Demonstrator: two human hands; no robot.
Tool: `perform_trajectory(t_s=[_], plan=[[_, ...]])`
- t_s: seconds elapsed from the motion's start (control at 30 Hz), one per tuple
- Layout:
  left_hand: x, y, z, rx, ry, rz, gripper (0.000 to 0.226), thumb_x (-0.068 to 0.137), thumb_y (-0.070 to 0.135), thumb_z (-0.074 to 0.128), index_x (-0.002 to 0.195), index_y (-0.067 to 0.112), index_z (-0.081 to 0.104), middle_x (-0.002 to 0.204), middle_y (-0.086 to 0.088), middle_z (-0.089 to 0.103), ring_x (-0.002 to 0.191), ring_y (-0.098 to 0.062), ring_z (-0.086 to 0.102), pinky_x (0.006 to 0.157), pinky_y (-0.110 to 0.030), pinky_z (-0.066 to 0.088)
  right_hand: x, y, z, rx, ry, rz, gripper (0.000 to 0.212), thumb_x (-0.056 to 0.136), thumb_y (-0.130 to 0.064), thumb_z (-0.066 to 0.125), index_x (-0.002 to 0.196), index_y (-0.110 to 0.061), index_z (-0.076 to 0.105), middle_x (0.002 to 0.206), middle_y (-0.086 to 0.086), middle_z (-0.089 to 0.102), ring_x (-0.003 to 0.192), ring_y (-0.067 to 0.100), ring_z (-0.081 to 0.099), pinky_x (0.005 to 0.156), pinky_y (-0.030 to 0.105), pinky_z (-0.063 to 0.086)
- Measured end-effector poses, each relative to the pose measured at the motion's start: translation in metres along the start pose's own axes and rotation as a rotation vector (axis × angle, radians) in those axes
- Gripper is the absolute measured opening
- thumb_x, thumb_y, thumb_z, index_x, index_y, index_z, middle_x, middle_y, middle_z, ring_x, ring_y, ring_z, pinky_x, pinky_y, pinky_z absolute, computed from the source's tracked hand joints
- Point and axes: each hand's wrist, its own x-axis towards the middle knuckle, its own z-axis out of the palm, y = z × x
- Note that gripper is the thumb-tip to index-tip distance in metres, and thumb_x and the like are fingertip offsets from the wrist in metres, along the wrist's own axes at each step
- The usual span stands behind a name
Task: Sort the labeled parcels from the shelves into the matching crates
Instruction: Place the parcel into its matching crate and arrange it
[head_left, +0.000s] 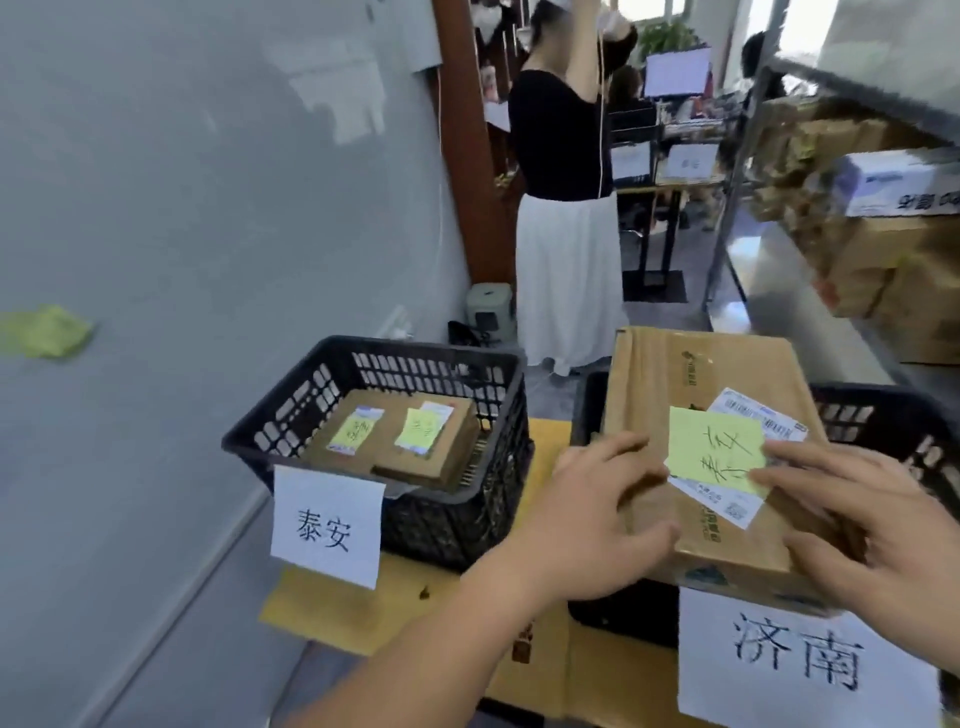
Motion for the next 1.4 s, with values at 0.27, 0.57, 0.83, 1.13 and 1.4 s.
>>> perform_trajectory(t_s=[0.27,0.57,0.83,1.13,1.4], plan=[[-0.027,-0.077,-0.071,-0.012,0.139,-0.132,0.051,0.087,0.038,0.063,0.137,0.033,0.054,0.153,0.023,0.031,0.143,-0.010,0.026,0.115,-0.032,0.028,0.082,-0.067,0.070,-0.007,-0.061,-0.139,0.047,0.077,-0.044,0.057,0.122,-0.039,0.070,0.139,-0.030,0.050,0.135,0.017,0.040,0.107,0.043,0.037],[-0.034,-0.211,-0.174,0.046,0.157,-0.189,0.051,0.087,0.035,0.055,0.136,0.046,0.049,0.147,0.027,0.029,0.137,-0.012,0.029,0.115,-0.041,0.035,0.184,-0.163,0.183,-0.010,-0.144,-0.122,0.055,0.080,-0.045,0.056,0.133,-0.033,0.066,0.144,-0.027,0.045,0.141,0.010,0.029,0.116,0.039,0.031],[-0.036,-0.341,-0.260,0.099,0.097,-0.222,0.050,0.092,0.030,0.052,0.140,0.040,0.048,0.154,0.026,0.027,0.138,-0.012,0.022,0.110,-0.027,0.020,0.268,-0.244,0.295,0.003,-0.206,-0.087,0.055,0.082,-0.042,0.059,0.135,-0.028,0.065,0.143,-0.023,0.045,0.140,0.014,0.027,0.119,0.037,0.028],[-0.019,-0.466,-0.296,0.096,-0.064,-0.318,0.052,0.081,0.033,0.056,0.133,0.037,0.055,0.145,0.027,0.033,0.132,-0.014,0.037,0.111,-0.031,0.036,0.333,-0.277,0.396,-0.048,-0.453,0.051,0.053,0.093,-0.043,0.066,0.144,-0.033,0.055,0.151,-0.024,0.036,0.139,0.013,0.022,0.122,0.040,0.026],[0.010,-0.529,-0.281,0.169,-0.257,-0.380,0.053,0.078,0.029,0.068,0.127,0.031,0.048,0.139,0.020,0.026,0.117,-0.021,0.047,0.095,-0.032,0.048,0.363,-0.263,0.460,-0.118,-0.605,0.090,0.059,0.088,-0.035,0.068,0.145,-0.031,0.053,0.154,-0.016,0.034,0.132,0.022,0.026,0.116,0.032,0.029]])
